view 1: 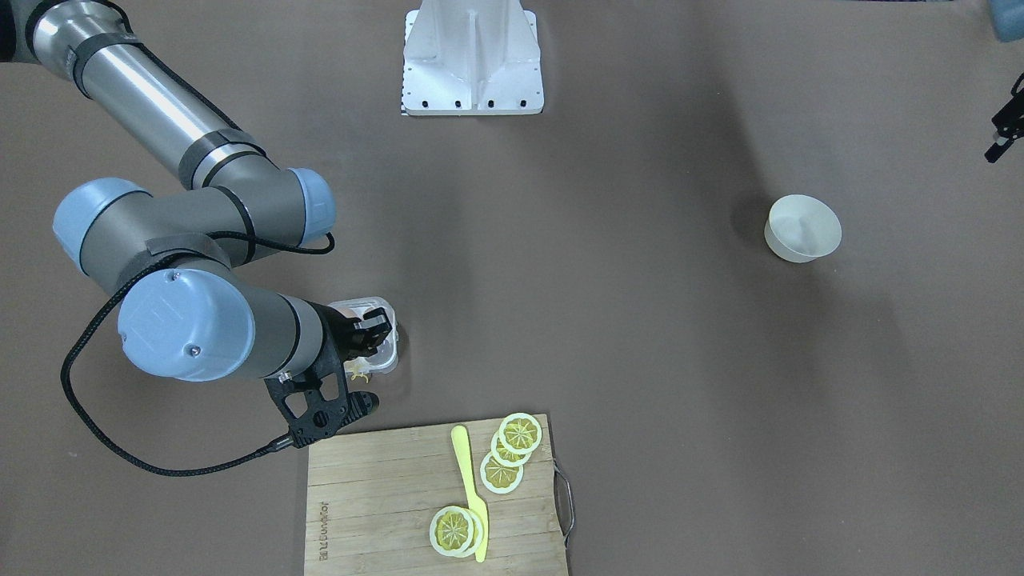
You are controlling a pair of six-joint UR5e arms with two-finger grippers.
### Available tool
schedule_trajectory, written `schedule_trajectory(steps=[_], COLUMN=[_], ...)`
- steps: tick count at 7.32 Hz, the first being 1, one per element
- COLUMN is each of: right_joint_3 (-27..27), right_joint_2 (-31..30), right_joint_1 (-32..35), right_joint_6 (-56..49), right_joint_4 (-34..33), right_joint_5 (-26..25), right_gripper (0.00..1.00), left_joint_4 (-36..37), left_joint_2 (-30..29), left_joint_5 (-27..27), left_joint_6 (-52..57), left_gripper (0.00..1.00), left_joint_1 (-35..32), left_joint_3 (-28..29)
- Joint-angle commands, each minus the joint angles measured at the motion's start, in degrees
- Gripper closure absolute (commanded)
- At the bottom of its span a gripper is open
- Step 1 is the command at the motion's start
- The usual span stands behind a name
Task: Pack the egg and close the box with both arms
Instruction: 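Push the open clear lid down over the eggs with the right gripper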
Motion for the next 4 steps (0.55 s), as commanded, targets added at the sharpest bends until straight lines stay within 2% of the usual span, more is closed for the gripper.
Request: schedule_trajectory(steps=[1, 3, 4], right_joint_3=[4.22, 12.57, 14.52], right_joint_2=[-2.48, -12.12, -16.26], right_joint_1=[4.10, 9.81, 12.62], right_joint_6=[0.14, -1.35, -1.71], right_joint_4=[-5.02, -6.21, -6.12], right_joint_5=[-0.69, -1.05, -1.75], right_gripper=[0.01, 0.01, 0.01], left_joint_4=[0.25, 0.78, 0.96], left_joint_2=[-0.10, -0.45, -0.62], left_joint_5=[0.03, 0.12, 0.12], left_joint_6=[0.00, 0.00, 0.00], left_gripper=[0.03, 0.03, 0.03], left_joint_1=[-0.04, -0.04, -0.04], left_joint_3=[0.55, 0.81, 0.99])
